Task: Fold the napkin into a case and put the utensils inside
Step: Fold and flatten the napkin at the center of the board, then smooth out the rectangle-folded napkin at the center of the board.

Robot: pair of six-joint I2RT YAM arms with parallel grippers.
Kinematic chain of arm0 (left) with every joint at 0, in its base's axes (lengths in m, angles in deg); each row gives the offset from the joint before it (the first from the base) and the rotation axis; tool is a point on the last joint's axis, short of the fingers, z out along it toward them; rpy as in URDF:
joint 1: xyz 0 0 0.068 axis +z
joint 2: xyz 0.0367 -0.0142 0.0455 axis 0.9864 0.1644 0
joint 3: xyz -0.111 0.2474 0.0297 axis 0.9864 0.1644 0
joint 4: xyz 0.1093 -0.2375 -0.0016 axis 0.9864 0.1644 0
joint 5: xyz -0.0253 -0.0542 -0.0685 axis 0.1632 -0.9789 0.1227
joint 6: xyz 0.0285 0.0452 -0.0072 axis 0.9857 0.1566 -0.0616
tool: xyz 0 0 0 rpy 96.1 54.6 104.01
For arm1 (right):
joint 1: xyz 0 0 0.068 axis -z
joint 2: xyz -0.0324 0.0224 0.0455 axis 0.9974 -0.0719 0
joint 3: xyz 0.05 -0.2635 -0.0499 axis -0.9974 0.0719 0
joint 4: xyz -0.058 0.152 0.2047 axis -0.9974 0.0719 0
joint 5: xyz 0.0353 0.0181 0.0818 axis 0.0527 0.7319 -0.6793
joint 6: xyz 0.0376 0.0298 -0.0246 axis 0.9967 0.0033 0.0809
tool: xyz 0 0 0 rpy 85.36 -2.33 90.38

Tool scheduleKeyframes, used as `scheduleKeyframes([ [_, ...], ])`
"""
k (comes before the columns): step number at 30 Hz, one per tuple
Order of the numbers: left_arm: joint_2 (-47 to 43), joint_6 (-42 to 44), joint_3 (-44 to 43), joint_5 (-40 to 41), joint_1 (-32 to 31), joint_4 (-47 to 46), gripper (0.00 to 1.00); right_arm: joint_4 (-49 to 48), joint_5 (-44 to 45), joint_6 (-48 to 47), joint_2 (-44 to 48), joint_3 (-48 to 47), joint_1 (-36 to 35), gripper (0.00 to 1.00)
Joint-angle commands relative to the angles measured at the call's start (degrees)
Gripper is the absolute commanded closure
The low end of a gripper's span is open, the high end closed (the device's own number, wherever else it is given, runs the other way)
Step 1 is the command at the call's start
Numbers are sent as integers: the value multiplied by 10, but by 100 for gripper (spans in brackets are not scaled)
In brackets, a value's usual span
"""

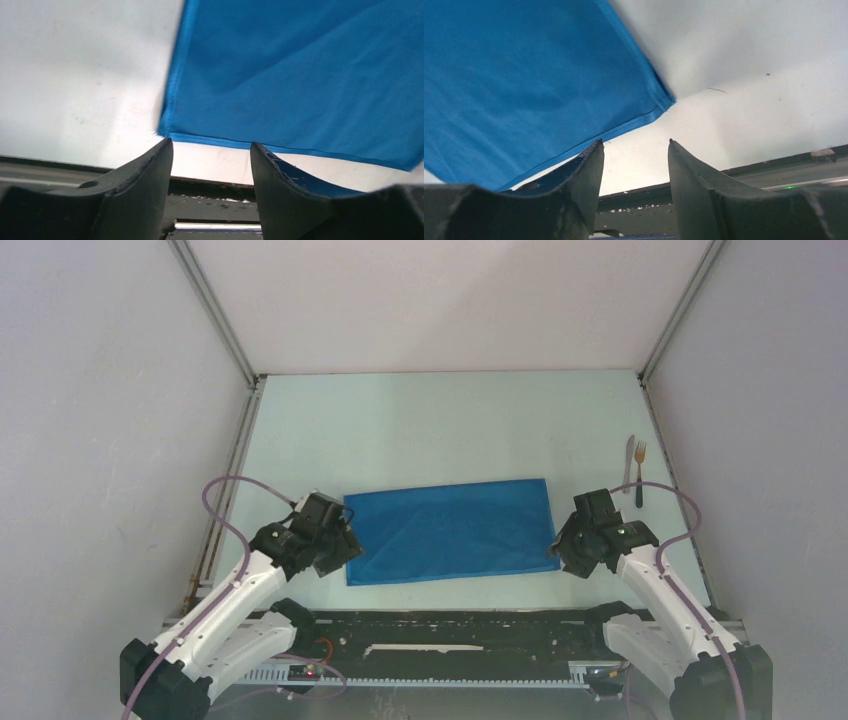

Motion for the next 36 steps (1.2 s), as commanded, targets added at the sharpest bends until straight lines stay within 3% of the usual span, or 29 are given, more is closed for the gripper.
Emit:
scheduleKeyframes([
  [1,5,30,-6,-47,-4,-65,40,-37,-26,-19,3,-26,-22,40],
  [3,25,30,20,-70,-4,-134,48,-102,-67,-57,-23,-25,-20,38],
  [8,96,24,64,-93,-4,-202,53,-187,-145,-85,-86,11,13,35],
  [13,116,12,132,-78,-3,-231,50,-249,-189,-94,-106,88,83,33],
  [17,128,6,160,-77,-3,-236,44,-236,-148,-73,-117,87,84,29],
  [20,102,22,124,-65,-4,-195,41,-186,-115,-78,-84,50,66,15],
  [22,59,36,85,-52,-4,-166,31,-166,-91,-90,-37,21,40,2],
  [25,18,56,31,-66,8,-183,1,-239,-157,-116,-27,-3,35,0],
  [29,67,32,3,-147,40,-363,0,-407,-275,-115,-122,-43,17,0],
  [33,214,-13,9,-184,42,-637,2,-661,-381,-26,-283,-68,-9,0],
  [36,323,-45,-9,-191,55,-749,3,-796,-427,44,-406,-99,-9,0],
])
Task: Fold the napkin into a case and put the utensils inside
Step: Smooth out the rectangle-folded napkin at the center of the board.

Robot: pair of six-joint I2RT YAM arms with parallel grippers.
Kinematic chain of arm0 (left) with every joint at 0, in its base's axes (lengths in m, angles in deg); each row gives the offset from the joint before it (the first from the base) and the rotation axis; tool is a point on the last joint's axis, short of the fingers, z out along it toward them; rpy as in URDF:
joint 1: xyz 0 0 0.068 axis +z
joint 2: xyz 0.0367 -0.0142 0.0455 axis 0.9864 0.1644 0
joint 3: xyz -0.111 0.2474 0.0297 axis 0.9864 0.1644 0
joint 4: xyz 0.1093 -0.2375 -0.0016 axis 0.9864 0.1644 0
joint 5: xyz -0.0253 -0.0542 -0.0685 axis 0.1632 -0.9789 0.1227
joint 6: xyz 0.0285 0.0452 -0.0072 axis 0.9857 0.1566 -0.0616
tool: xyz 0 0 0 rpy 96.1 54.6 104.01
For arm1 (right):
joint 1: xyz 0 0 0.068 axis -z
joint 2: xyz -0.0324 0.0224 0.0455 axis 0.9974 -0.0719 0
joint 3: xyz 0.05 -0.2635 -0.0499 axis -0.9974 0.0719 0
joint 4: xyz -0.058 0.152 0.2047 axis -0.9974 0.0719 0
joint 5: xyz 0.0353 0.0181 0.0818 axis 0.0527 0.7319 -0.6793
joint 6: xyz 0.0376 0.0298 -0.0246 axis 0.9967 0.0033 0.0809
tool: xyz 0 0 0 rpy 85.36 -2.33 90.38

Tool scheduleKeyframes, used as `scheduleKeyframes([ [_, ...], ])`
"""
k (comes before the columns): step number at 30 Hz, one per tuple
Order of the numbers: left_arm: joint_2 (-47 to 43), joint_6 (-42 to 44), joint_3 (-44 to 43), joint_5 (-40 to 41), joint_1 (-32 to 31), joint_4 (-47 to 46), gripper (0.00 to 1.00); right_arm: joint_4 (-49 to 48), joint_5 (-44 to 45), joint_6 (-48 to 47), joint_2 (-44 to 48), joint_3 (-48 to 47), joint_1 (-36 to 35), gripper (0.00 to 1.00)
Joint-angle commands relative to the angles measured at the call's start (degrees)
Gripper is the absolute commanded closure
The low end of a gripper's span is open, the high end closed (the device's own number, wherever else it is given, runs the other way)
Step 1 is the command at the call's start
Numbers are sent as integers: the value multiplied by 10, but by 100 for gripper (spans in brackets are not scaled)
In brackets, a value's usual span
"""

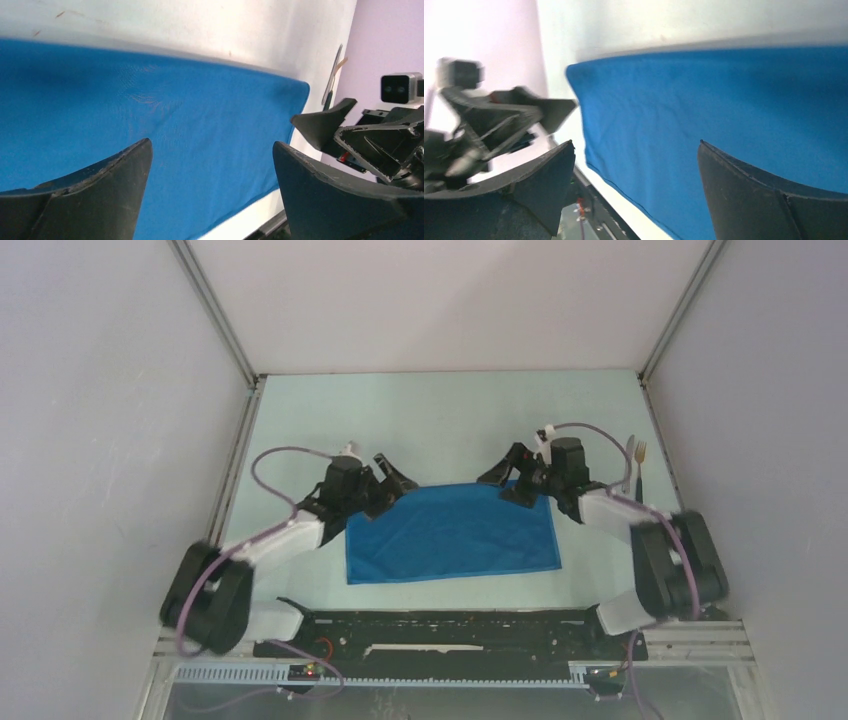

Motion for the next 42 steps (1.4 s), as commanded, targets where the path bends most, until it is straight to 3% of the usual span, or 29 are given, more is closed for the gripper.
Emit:
scheduleKeyframes([
  [1,130,-55,-15,-38,25,-249,3,-283,-115,111,-141,-34,-1,0],
  [6,216,-77,-7,-48,67,-309,2,-360,-162,152,-248,-46,39,0],
  [8,224,-64,0,-46,80,-309,2,-361,-168,152,-270,-45,57,0],
  [11,226,-57,22,-35,105,-308,2,-458,-196,222,-308,-34,82,0],
  [21,237,-47,64,-17,159,-297,1,-512,-193,279,-361,-20,130,0],
  [28,236,-50,94,-27,204,-318,1,-468,-204,240,-349,-8,193,0],
  [32,237,-48,102,-29,216,-322,1,-394,-187,193,-324,-8,216,0],
  [37,210,-35,98,-29,229,-306,0,-234,-127,120,-281,-41,220,0],
  [42,141,0,69,-5,240,-222,0,-115,-104,49,-251,-92,233,0],
])
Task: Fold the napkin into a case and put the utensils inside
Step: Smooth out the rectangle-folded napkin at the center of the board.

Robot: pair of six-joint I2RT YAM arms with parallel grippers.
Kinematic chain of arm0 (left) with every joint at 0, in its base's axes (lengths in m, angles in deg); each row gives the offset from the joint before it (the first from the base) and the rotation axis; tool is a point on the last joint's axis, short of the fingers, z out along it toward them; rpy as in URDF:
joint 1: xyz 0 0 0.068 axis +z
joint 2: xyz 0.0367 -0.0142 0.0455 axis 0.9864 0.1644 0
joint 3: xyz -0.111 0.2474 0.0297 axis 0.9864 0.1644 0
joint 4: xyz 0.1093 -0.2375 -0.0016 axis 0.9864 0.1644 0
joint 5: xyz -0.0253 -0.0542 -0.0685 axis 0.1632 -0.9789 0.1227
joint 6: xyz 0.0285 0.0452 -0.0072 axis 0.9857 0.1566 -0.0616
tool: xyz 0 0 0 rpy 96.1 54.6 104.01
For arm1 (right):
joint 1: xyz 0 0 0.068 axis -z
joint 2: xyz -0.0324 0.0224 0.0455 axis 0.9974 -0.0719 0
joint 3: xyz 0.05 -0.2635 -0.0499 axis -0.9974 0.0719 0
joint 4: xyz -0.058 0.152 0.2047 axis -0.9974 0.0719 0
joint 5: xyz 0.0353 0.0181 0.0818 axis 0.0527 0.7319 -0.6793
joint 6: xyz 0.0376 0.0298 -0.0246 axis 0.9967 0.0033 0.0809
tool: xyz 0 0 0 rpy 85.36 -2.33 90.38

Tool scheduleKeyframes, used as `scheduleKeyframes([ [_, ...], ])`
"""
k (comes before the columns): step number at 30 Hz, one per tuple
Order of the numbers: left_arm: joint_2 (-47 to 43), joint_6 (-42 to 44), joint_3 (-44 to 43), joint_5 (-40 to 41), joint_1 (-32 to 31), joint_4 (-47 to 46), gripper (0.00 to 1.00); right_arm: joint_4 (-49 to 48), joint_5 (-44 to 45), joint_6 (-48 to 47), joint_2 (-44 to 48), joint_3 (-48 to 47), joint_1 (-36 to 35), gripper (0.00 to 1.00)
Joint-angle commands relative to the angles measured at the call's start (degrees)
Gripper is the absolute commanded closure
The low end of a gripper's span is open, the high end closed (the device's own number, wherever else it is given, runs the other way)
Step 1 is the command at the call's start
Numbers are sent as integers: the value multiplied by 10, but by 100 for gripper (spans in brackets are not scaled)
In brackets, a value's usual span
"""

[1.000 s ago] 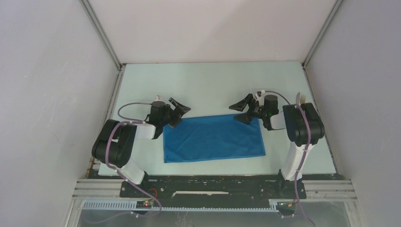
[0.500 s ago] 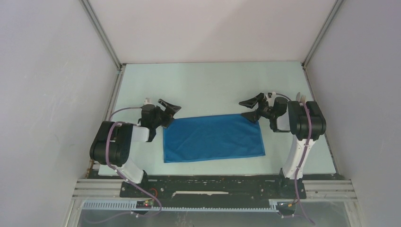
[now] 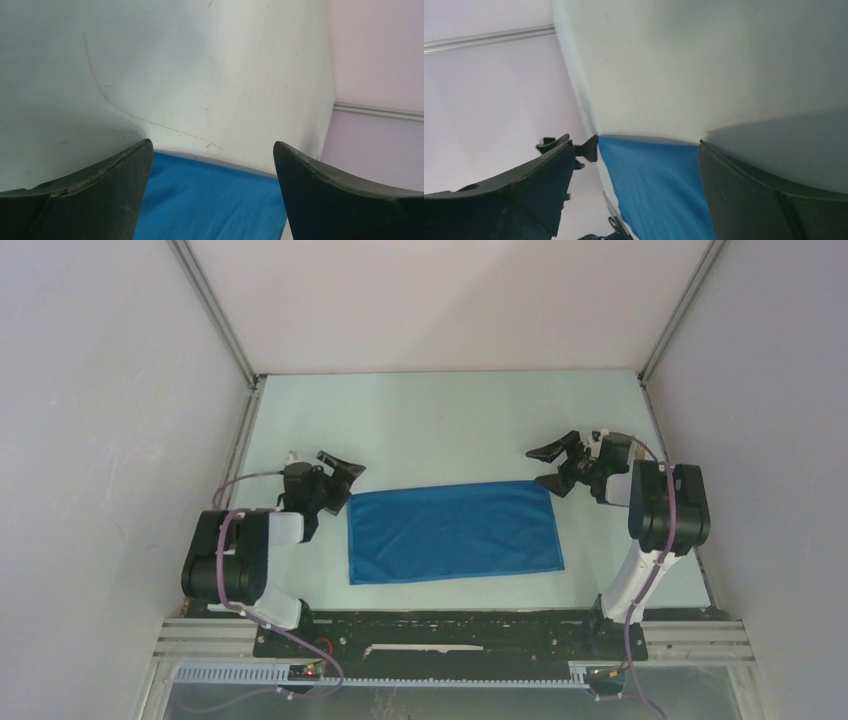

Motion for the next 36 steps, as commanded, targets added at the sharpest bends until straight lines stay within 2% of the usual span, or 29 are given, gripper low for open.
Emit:
scheduleKeyframes([
  [1,-75,64,-25,45,11,137,0,137,33,-95,41,-46,13,0],
  [3,-130,92,-43,53,7,189,0,164,30,-113,82,-53,2,0],
  [5,-185,125,-66,70,-14,243,0,251,80,-163,139,-75,-31,0],
  [6,-210,141,-79,78,-39,274,0,294,115,-189,162,-86,-56,0],
  [8,-214,137,-99,66,-86,285,0,299,141,-185,184,-89,-124,0],
  [12,-121,66,-132,4,-182,186,0,172,86,-93,116,-88,-243,0],
  [16,-12,-15,-148,-47,-214,59,0,29,60,4,46,-82,-289,0],
  [21,90,-89,-129,-61,-216,-55,6,-53,52,53,-19,-77,-290,0],
  [26,156,-122,-108,-60,-208,-139,15,-48,63,41,-57,-77,-275,0],
  [36,151,-75,-53,-43,-149,-123,14,-25,28,24,-55,-77,-186,0],
])
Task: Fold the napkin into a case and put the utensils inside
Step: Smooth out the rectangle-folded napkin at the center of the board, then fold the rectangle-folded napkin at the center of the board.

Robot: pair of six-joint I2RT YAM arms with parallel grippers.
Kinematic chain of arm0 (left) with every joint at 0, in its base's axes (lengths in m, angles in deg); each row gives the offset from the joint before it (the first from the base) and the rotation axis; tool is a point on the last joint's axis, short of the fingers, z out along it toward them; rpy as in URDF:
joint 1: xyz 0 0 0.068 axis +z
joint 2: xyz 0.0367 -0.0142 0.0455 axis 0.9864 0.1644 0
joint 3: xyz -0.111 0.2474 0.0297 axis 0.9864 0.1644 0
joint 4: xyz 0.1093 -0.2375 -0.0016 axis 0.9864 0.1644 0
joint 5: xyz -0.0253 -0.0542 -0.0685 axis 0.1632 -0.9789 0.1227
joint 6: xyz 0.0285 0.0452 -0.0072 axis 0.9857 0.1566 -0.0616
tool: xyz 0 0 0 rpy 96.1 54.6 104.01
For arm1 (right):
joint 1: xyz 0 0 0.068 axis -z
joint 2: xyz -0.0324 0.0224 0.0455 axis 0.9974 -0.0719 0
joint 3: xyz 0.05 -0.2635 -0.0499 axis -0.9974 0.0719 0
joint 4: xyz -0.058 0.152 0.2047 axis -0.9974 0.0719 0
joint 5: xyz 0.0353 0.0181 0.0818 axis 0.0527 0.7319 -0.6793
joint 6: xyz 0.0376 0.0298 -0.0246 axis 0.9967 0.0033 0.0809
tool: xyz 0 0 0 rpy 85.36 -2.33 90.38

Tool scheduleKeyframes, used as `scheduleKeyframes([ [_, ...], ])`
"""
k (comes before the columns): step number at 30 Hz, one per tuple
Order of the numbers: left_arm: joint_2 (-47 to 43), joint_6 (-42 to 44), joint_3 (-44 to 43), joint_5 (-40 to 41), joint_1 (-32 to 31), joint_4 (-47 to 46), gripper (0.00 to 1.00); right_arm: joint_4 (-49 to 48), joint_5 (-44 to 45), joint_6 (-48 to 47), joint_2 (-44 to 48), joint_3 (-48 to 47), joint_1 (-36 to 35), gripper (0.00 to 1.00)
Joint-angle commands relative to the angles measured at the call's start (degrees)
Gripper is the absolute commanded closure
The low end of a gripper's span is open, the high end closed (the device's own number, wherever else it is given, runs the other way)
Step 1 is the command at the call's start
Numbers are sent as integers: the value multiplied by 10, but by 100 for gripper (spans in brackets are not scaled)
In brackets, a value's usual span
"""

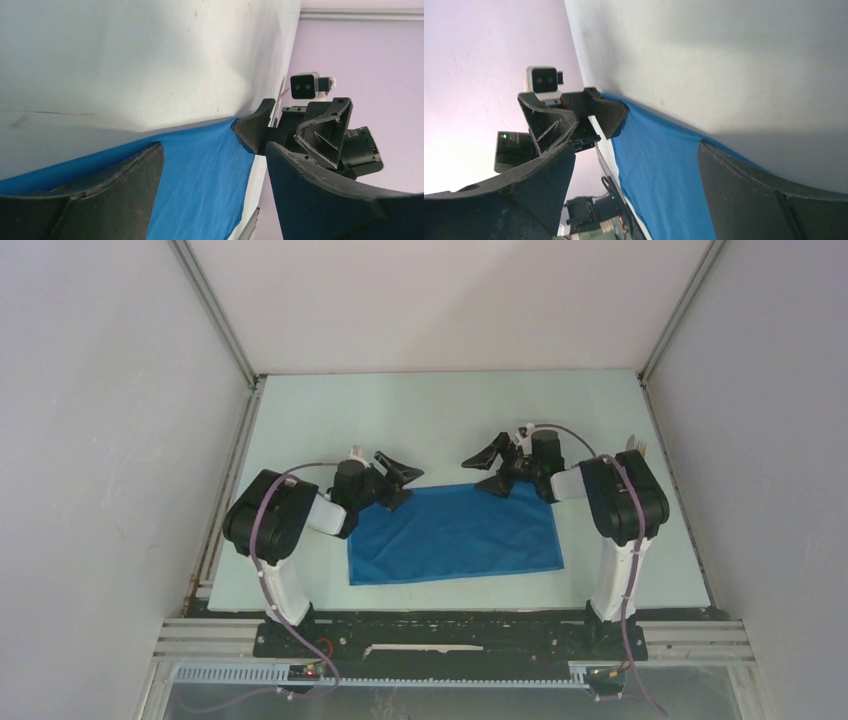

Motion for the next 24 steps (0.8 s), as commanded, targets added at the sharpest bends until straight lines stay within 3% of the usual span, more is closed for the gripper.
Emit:
scheduleKeyframes([
  [1,-14,38,27,13,41,13,12,-6,-26,-14,-1,-3,58,0],
  [4,-77,97,11,26,48,102,7,64,-55,-75,21,-25,94,0],
  [7,-156,176,-33,36,35,244,3,324,-4,-235,118,-68,108,0],
  [10,-232,235,-90,32,27,387,0,532,207,-315,232,-73,96,0],
  [13,-317,290,-104,47,15,509,0,658,369,-328,304,-51,70,0],
  [15,-361,336,-105,87,-8,610,0,688,392,-322,347,-8,70,1],
  [18,-413,366,-91,114,-81,693,6,704,336,-295,415,48,80,10],
  [21,-450,330,-76,119,-185,704,8,713,289,-246,486,106,48,10],
  [24,-463,276,-62,145,-290,688,8,732,299,-172,539,159,1,5],
])
